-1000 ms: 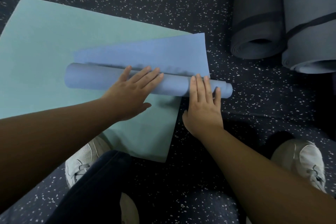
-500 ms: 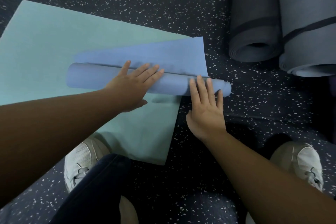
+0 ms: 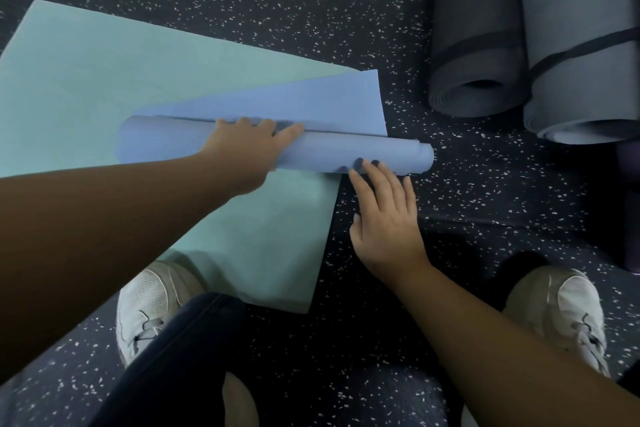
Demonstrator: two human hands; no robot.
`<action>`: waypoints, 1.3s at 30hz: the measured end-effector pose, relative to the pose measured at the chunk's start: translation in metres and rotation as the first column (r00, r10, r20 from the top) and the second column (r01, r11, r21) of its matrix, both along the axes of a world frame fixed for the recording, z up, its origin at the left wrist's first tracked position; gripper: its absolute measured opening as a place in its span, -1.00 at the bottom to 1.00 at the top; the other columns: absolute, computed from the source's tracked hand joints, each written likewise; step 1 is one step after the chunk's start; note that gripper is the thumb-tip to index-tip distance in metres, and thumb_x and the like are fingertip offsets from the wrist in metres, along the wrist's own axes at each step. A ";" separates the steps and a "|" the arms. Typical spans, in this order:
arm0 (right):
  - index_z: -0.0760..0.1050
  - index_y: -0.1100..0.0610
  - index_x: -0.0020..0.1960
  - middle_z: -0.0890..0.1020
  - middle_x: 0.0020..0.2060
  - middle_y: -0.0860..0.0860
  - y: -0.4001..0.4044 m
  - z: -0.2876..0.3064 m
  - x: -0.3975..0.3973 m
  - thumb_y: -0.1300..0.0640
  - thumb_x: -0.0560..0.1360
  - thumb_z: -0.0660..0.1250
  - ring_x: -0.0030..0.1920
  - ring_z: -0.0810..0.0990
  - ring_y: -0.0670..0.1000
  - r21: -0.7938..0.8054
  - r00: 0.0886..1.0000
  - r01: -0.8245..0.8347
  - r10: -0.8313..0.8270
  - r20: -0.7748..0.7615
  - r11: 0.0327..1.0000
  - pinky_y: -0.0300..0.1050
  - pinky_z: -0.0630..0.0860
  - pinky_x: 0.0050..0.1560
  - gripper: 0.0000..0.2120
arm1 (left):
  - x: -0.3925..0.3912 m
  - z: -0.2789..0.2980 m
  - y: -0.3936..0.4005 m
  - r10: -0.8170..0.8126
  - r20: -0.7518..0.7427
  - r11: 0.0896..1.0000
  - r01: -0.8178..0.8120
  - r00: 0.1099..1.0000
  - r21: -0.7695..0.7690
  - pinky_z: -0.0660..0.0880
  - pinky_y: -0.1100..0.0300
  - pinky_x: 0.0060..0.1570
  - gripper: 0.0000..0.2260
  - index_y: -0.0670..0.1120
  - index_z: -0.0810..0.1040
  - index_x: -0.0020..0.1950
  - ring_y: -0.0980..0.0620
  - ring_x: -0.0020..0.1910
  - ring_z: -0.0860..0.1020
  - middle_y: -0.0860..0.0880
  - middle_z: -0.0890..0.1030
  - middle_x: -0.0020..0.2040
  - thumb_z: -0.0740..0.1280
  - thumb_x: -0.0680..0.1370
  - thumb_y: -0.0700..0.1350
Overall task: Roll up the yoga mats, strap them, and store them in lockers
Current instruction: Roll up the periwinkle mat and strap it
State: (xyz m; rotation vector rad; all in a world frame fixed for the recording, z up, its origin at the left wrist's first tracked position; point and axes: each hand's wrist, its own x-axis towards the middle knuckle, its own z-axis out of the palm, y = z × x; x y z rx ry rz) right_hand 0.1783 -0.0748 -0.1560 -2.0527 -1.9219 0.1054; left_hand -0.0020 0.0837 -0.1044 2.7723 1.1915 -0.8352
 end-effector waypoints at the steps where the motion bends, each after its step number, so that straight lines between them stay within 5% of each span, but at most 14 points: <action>1: 0.36 0.15 0.36 0.45 0.34 0.11 -0.001 0.000 -0.001 0.19 0.34 0.13 0.38 0.29 0.10 0.019 1.000 -0.016 0.017 -0.020 1.000 0.22 0.16 0.40 -0.43 | -0.001 -0.001 -0.003 0.000 0.020 1.000 0.000 1.000 -0.005 0.45 -0.08 0.08 -0.39 0.09 -0.16 0.56 -0.19 0.16 0.44 -0.09 0.33 0.38 0.15 0.63 -0.01; 6: 0.43 0.15 0.27 0.53 0.23 0.14 -0.010 -0.003 -0.002 0.20 0.35 0.18 0.25 0.41 0.12 0.098 0.998 -0.063 0.066 -0.020 0.993 0.16 0.26 0.32 -0.52 | -0.013 -0.004 -0.026 0.001 0.108 0.997 0.007 0.994 -0.076 0.45 0.00 -0.06 -0.43 0.13 -0.08 0.55 -0.19 0.12 0.48 -0.05 0.36 0.36 0.15 0.63 0.01; 11: 0.45 0.10 0.19 0.57 0.15 0.12 -0.021 -0.003 -0.001 0.12 0.41 0.24 0.17 0.42 0.10 0.148 0.997 -0.080 0.078 0.020 0.986 0.05 0.30 0.14 -0.65 | -0.018 -0.004 -0.043 -0.009 0.105 0.986 0.027 0.994 -0.166 0.45 0.01 0.03 -0.41 0.16 -0.09 0.55 -0.17 0.18 0.49 0.01 0.26 0.47 0.16 0.62 0.07; 17: 0.43 0.10 0.28 0.53 0.26 0.09 -0.028 -0.006 -0.001 0.08 0.43 0.21 0.27 0.39 0.08 0.072 0.997 -0.078 0.078 0.006 0.994 0.06 0.27 0.23 -0.58 | -0.018 -0.004 -0.040 -0.040 0.034 0.976 0.046 0.999 -0.211 0.38 0.00 0.20 -0.34 0.08 -0.17 0.56 -0.17 0.29 0.40 -0.10 0.23 0.46 0.15 0.61 0.15; 23: 0.43 0.15 0.33 0.50 0.31 0.11 -0.022 -0.006 -0.008 0.09 0.42 0.20 0.35 0.32 0.08 0.035 1.000 -0.027 0.028 -0.007 0.999 0.09 0.24 0.32 -0.52 | -0.039 -0.020 -0.052 -0.089 0.357 0.996 0.094 0.930 0.004 0.53 -0.13 -0.02 -0.32 -0.06 0.17 0.49 -0.28 0.03 0.57 -0.22 0.54 0.16 0.32 0.45 0.11; 26: 0.45 0.17 0.32 0.49 0.32 0.11 -0.013 -0.004 -0.009 0.08 0.42 0.19 0.37 0.31 0.07 0.013 1.000 -0.002 0.002 -0.004 1.000 0.10 0.21 0.36 -0.51 | -0.041 -0.022 -0.050 -0.133 0.380 0.991 0.112 0.915 0.075 0.52 -0.16 0.01 -0.19 -0.12 0.22 0.46 -0.28 0.10 0.56 -0.25 0.53 0.21 0.52 0.31 -0.01; 33: 0.29 0.14 0.43 0.40 0.40 0.09 0.001 -0.004 -0.007 0.06 0.38 0.12 0.44 0.26 0.09 -0.060 0.999 -0.006 0.009 0.054 0.998 0.14 0.17 0.42 -0.40 | -0.034 -0.022 -0.051 -0.133 0.361 0.990 0.107 0.923 0.091 0.45 -0.26 0.09 -0.11 -0.15 0.20 0.47 -0.27 0.28 0.48 -0.25 0.46 0.34 0.54 0.21 -0.17; 39: 0.26 0.17 0.47 0.34 0.44 0.11 -0.008 -0.007 -0.011 0.21 0.26 0.37 0.47 0.24 0.13 -0.074 0.996 -0.015 0.022 0.088 0.997 0.21 0.19 0.41 -0.21 | -0.036 -0.026 -0.058 -0.119 0.354 0.991 0.089 0.928 0.100 0.42 -0.29 0.12 -0.08 -0.13 0.18 0.47 -0.30 0.29 0.46 -0.25 0.45 0.35 0.53 0.19 -0.19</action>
